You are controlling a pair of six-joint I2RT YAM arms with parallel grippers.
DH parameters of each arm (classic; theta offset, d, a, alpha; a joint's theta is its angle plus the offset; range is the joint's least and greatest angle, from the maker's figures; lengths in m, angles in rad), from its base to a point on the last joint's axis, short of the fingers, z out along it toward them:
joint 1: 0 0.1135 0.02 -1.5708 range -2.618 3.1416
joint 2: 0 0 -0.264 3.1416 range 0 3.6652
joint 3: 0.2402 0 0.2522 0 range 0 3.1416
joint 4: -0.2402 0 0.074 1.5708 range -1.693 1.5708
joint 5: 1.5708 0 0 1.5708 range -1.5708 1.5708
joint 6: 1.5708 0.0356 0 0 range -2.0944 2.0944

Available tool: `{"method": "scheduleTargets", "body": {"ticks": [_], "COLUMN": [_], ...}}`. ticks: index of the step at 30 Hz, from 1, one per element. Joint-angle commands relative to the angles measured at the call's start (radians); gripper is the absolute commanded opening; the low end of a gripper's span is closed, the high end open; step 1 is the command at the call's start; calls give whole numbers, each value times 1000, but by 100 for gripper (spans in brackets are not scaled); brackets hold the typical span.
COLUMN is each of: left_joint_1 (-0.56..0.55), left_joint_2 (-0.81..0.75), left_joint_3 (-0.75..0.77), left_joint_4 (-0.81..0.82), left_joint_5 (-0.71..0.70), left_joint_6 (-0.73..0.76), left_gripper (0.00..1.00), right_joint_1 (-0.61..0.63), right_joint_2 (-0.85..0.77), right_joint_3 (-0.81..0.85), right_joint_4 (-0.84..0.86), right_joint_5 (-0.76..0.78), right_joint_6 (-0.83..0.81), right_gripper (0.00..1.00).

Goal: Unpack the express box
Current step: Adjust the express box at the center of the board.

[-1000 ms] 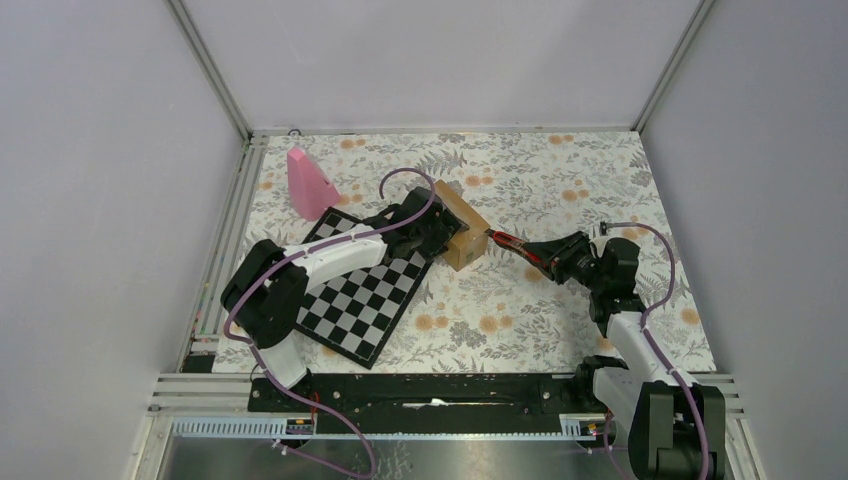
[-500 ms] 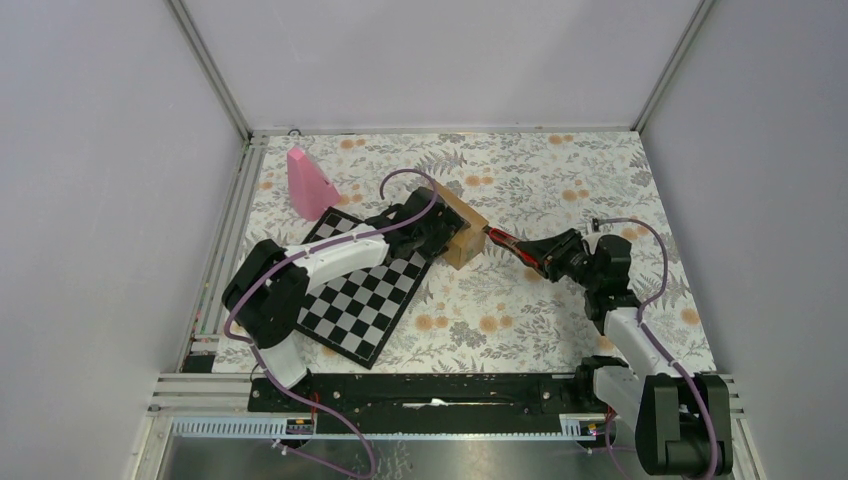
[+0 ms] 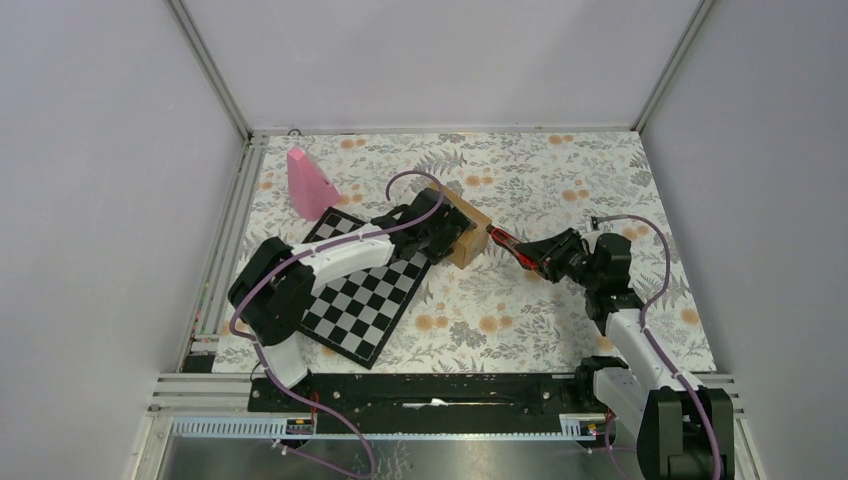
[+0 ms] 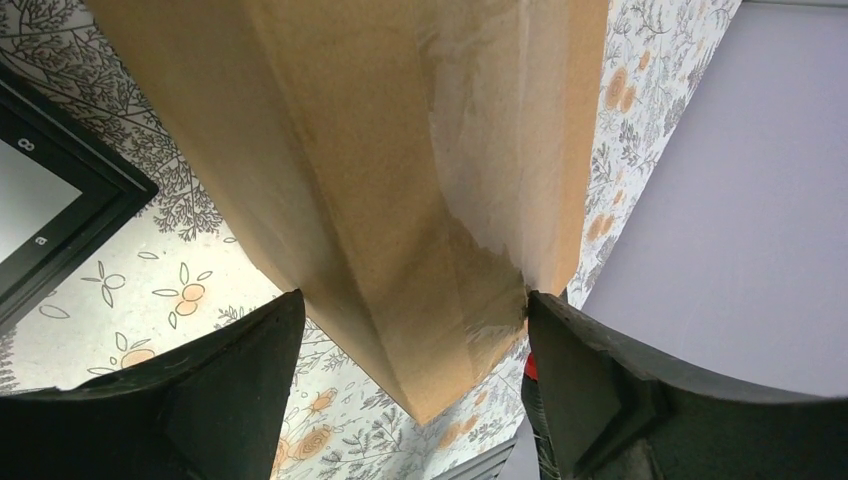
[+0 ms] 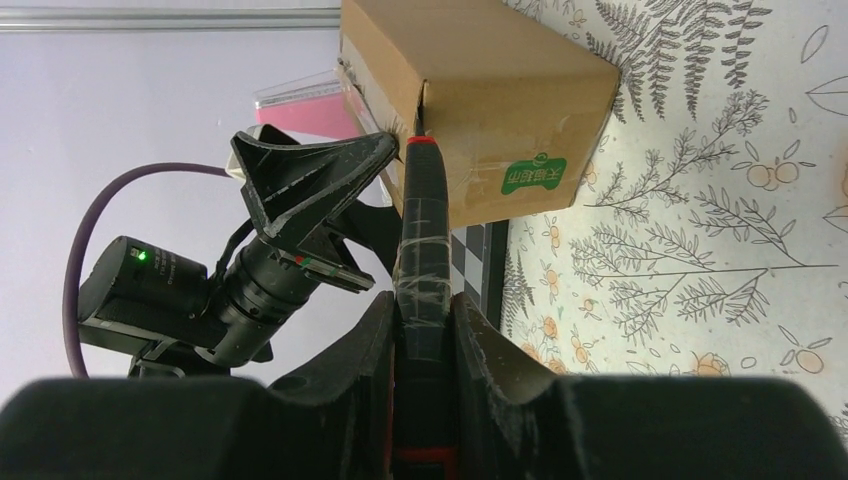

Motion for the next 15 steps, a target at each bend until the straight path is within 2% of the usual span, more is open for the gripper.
{"method": "scheduleTargets", "body": {"ticks": [1,11,15], "left_joint_1": [-8,-4,-4], "left_joint_2": [-39,-53,-45], "left_joint_3": [-36,-38,-12], "left_joint_4": [-30,-43,-45], "left_joint_5": [-18,-20,-3], "left_joint_6": [-38,-29,10], "left_gripper": [82,82,85], "right_joint_1": [-33,-106,-110], "right_joint_2": [-34,-89,-118], "right_joint_3": [49,104,115], "right_joint_4": [-157,-253,-304], "right_joint_5": [42,76,89], "right_joint_6": [-69,-104,-137], "right_gripper": [0,0,0]}}
